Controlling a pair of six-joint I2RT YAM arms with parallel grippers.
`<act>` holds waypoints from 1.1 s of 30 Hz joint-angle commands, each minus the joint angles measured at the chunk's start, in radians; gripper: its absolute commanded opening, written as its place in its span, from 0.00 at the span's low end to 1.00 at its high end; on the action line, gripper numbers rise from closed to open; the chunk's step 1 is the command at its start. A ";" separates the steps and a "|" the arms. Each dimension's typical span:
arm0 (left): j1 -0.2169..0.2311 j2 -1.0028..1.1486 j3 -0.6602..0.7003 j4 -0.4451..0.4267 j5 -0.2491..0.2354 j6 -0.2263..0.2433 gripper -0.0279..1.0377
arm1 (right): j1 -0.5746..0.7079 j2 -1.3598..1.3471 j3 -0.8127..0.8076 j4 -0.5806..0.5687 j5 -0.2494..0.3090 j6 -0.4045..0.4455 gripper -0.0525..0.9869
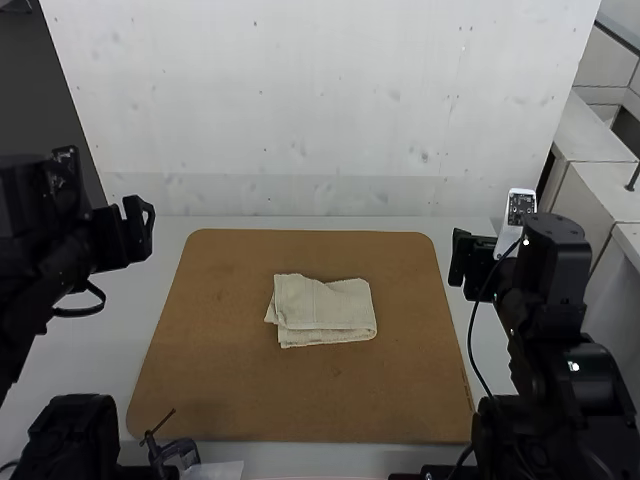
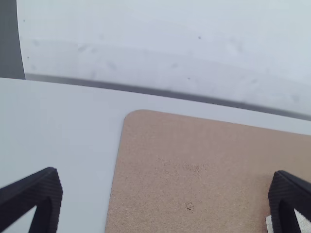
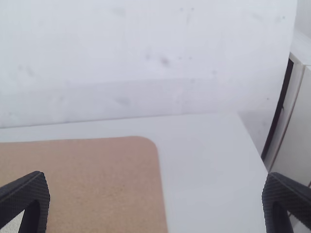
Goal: Fold the towel.
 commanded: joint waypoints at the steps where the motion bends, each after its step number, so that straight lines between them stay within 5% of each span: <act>1: 0.016 -0.072 -0.004 -0.010 -0.009 -0.013 0.92 | 0.000 -0.080 -0.026 0.012 0.005 -0.031 0.97; 9: 0.092 -0.143 0.015 -0.045 -0.006 -0.033 0.92 | 0.002 -0.111 -0.040 0.017 0.007 -0.034 0.97; 16: 0.088 -0.158 -0.019 -0.041 0.065 0.026 0.92 | 0.004 -0.112 -0.029 0.015 0.003 -0.048 0.97; 20: 0.064 -0.155 -0.022 -0.002 0.066 0.032 0.91 | 0.005 -0.111 -0.032 0.008 0.002 -0.060 0.97; 27: 0.016 -0.223 -0.076 -0.019 0.048 0.035 0.91 | 0.005 -0.108 -0.027 0.005 0.003 -0.060 0.97; 29: -0.008 -0.276 -0.089 -0.050 -0.001 0.053 0.90 | 0.005 -0.108 -0.021 0.001 0.005 -0.060 0.97; 33: -0.008 -0.289 -0.091 -0.206 -0.040 0.096 0.90 | 0.004 -0.106 0.023 -0.069 0.003 -0.057 0.97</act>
